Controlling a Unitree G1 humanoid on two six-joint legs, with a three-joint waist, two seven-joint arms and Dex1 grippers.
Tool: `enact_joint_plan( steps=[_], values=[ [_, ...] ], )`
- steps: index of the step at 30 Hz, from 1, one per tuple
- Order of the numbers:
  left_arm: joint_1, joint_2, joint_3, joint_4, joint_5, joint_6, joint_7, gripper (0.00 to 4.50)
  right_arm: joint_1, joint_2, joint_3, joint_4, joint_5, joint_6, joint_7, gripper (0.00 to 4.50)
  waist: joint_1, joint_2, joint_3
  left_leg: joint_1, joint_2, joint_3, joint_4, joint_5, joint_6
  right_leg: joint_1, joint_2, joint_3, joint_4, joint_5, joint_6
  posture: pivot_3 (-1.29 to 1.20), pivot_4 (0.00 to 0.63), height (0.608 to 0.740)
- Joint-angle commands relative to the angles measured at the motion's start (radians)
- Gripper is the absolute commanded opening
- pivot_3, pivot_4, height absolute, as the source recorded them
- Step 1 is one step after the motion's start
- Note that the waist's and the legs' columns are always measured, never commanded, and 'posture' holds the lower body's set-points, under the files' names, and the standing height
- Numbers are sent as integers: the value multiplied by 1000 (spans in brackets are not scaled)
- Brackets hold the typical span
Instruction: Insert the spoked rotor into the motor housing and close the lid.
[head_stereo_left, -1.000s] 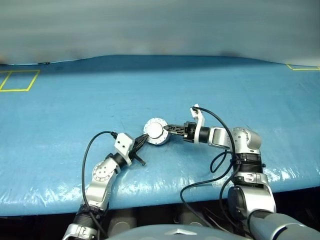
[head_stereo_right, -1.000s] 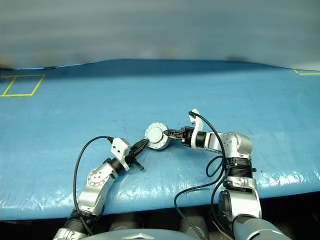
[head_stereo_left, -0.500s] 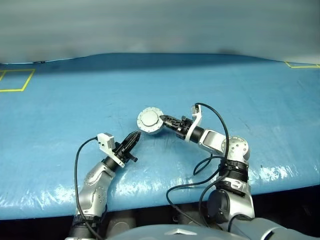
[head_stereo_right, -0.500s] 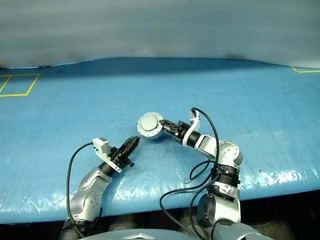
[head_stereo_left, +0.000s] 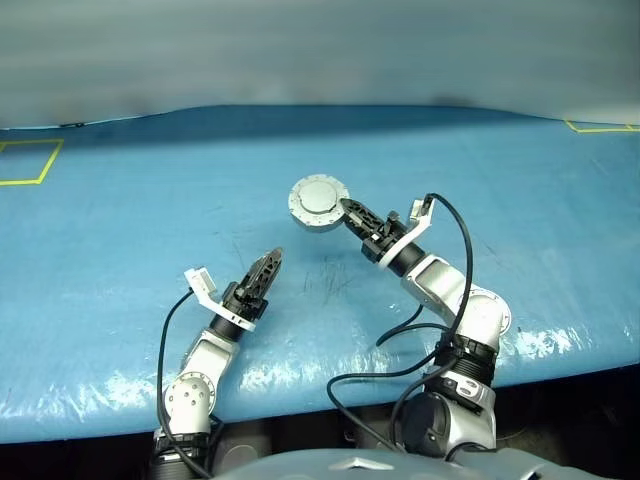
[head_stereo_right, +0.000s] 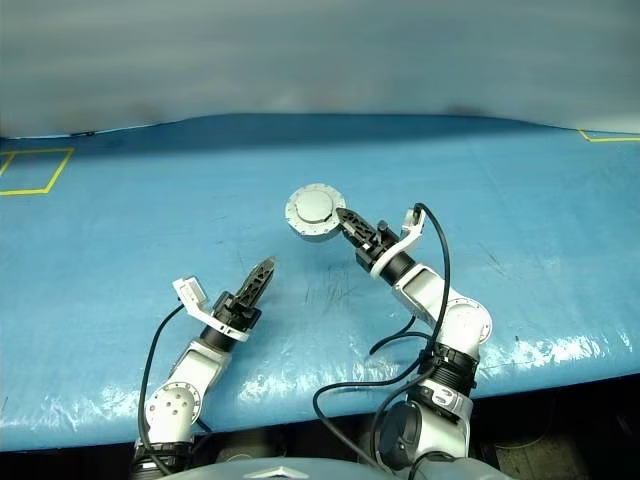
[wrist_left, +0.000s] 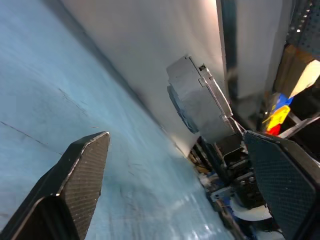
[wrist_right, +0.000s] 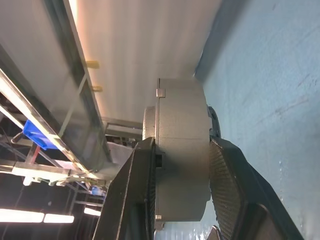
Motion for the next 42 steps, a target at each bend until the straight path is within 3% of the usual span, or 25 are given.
enact_joint_plan(
  steps=[1,25,28,32,41,42],
  values=[
    [-25,9,1,-48,-84,92,0,4463,51,63,82,-75,90,4,3,1133,0,0,0,0,0,0,0,0,0,0,0,0,0,0,0,0,150,740],
    [-105,-89,55,-17,-139,111,13,4463,179,-28,313,-152,290,-42,-40,1133,2,0,0,0,0,-1,2,0,0,1,0,0,-1,1,-2,0,150,740],
    [-110,-108,71,-2,-160,98,17,3890,186,-36,325,-161,301,-69,-55,1133,3,-1,0,-1,-1,-1,2,0,0,1,0,0,-1,1,-2,0,150,740],
    [-120,-113,68,18,-160,93,21,2703,197,-51,338,-178,311,-101,-70,1133,3,-1,0,-1,-1,-1,2,0,0,1,0,0,-1,1,-1,0,150,740],
    [-143,-106,51,48,-142,70,65,2666,216,-73,362,-205,304,-160,-74,1133,3,-1,0,-1,-1,-1,2,0,0,1,0,0,-1,1,-2,0,150,740],
    [-148,-106,51,53,-135,63,65,2666,216,-78,365,-207,299,-162,-69,1884,4,-1,0,0,-1,-1,2,0,0,1,0,0,-1,1,-2,0,150,740]
  ],
)
